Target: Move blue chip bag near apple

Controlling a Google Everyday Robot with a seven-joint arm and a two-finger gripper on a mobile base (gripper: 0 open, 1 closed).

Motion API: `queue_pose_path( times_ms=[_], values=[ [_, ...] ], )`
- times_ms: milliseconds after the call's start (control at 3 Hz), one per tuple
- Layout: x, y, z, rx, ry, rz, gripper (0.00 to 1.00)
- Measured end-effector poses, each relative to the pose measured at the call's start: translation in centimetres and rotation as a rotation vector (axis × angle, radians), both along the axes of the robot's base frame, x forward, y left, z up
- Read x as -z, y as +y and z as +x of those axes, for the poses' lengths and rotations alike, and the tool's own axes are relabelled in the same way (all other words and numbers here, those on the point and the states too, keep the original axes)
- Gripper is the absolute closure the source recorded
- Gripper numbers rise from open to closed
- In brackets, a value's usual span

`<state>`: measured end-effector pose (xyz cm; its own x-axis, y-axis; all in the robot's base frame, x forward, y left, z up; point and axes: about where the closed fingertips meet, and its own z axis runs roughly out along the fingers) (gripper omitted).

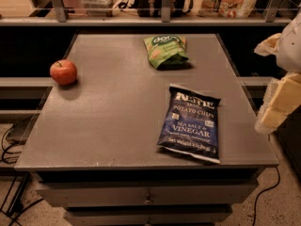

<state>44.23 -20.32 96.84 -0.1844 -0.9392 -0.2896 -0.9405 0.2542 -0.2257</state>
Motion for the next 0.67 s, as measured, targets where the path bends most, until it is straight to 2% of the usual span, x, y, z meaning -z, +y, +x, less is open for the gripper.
queue_pose_path(
  times_ms=[667],
  values=[
    [5.9, 5.5, 2.0, -0.120, 0.088, 0.249, 0.00]
  ],
)
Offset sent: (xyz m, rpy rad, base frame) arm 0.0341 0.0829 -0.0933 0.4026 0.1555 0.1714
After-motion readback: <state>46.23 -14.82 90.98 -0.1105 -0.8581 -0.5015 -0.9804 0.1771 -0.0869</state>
